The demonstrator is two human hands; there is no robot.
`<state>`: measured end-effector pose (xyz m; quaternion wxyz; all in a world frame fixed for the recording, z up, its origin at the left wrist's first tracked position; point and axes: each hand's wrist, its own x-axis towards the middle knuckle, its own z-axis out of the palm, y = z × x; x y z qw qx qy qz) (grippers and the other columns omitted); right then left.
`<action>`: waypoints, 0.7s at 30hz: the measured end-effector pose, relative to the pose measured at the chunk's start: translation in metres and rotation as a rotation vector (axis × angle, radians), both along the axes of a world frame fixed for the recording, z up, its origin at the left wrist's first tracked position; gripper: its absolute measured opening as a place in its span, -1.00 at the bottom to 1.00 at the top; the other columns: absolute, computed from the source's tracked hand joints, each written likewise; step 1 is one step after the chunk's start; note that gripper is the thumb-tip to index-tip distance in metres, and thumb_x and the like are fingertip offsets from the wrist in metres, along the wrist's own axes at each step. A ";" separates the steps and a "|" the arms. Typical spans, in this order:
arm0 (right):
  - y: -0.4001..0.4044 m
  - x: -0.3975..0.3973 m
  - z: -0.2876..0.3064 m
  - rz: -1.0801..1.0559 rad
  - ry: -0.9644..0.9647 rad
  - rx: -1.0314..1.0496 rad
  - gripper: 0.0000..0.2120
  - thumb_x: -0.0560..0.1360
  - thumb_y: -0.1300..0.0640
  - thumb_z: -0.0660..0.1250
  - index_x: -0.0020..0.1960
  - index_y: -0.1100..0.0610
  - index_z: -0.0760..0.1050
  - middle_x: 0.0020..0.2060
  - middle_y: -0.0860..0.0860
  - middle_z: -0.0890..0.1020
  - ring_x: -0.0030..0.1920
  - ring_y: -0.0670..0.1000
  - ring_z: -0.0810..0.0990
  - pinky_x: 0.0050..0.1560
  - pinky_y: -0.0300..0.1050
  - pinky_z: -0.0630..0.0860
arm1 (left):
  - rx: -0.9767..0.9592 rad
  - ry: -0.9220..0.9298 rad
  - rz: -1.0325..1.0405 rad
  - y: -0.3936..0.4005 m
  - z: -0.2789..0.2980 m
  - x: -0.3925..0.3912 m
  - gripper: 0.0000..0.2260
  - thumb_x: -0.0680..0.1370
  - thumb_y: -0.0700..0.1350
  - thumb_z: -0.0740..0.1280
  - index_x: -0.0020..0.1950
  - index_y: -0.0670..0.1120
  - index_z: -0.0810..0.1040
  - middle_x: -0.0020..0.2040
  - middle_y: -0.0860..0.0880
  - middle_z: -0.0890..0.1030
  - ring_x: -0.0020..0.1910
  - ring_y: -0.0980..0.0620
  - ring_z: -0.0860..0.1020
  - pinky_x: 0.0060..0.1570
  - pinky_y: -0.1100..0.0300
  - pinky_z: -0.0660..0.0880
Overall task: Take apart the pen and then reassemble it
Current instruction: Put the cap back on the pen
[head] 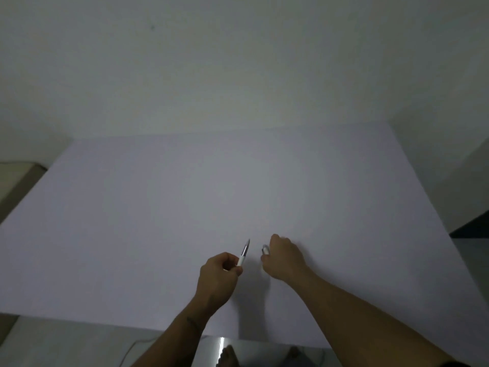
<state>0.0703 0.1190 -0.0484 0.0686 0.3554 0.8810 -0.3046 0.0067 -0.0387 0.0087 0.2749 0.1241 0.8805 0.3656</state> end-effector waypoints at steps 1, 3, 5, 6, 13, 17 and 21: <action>0.000 0.000 -0.002 0.003 0.002 0.004 -0.74 0.50 -0.02 0.26 0.07 0.15 0.41 0.06 0.16 0.58 0.03 0.20 0.59 -0.14 -0.06 0.41 | -0.007 0.002 0.002 0.000 0.000 0.000 -0.90 0.46 -0.16 0.43 -0.23 0.01 0.61 -0.30 0.04 0.63 -0.29 0.04 0.59 -0.29 0.20 0.51; 0.000 -0.001 -0.002 0.012 -0.007 0.006 -0.80 0.46 0.03 0.28 0.01 0.09 0.37 0.05 0.13 0.57 0.03 0.20 0.59 -0.16 -0.08 0.38 | -0.022 0.008 0.010 0.001 0.000 -0.001 -0.89 0.46 -0.16 0.43 -0.23 0.02 0.61 -0.31 0.05 0.63 -0.30 0.05 0.58 -0.28 0.18 0.52; 0.001 -0.002 -0.001 0.044 -0.036 -0.006 -0.81 0.42 0.08 0.30 -0.04 0.06 0.32 0.04 0.12 0.56 0.02 0.19 0.59 -0.19 -0.08 0.38 | -0.035 0.014 0.009 0.003 0.000 0.000 -0.88 0.46 -0.16 0.43 -0.24 0.03 0.60 -0.30 0.05 0.62 -0.30 0.05 0.58 -0.29 0.20 0.50; 0.002 -0.002 0.000 0.060 -0.051 -0.014 -0.81 0.41 0.09 0.30 -0.03 0.07 0.34 0.05 0.12 0.56 0.02 0.19 0.59 -0.18 -0.08 0.39 | -0.037 0.016 0.006 0.005 0.000 0.000 -0.87 0.47 -0.16 0.43 -0.24 0.03 0.59 -0.30 0.05 0.62 -0.30 0.06 0.57 -0.30 0.21 0.49; 0.023 0.002 0.024 -0.265 0.166 -0.356 -0.89 0.34 0.12 0.33 -0.15 0.12 0.53 -0.23 0.03 0.64 -0.27 0.07 0.56 -0.37 -0.21 0.38 | -0.007 0.025 -0.021 0.015 0.003 -0.001 -0.95 0.47 -0.17 0.43 -0.17 -0.04 0.61 -0.26 -0.01 0.63 -0.30 0.04 0.56 -0.30 0.22 0.48; 0.042 -0.003 0.055 -0.487 0.444 -0.741 -0.88 0.33 0.33 0.36 -0.17 0.16 0.56 -0.39 0.05 0.64 -0.42 0.00 0.53 -0.43 -0.17 0.44 | 0.016 0.014 -0.038 0.024 0.006 0.000 -0.99 0.48 -0.17 0.42 -0.13 -0.09 0.61 -0.22 -0.05 0.63 -0.26 0.00 0.56 -0.26 0.20 0.50; 0.048 -0.004 0.073 -0.527 0.564 -0.841 -0.83 0.37 0.37 0.38 -0.11 0.15 0.55 -0.36 0.05 0.67 -0.42 -0.02 0.56 -0.43 -0.20 0.47 | 0.022 0.009 -0.060 0.032 0.008 0.000 -0.99 0.50 -0.18 0.42 -0.10 -0.09 0.61 -0.21 -0.04 0.61 -0.25 0.01 0.55 -0.29 0.23 0.48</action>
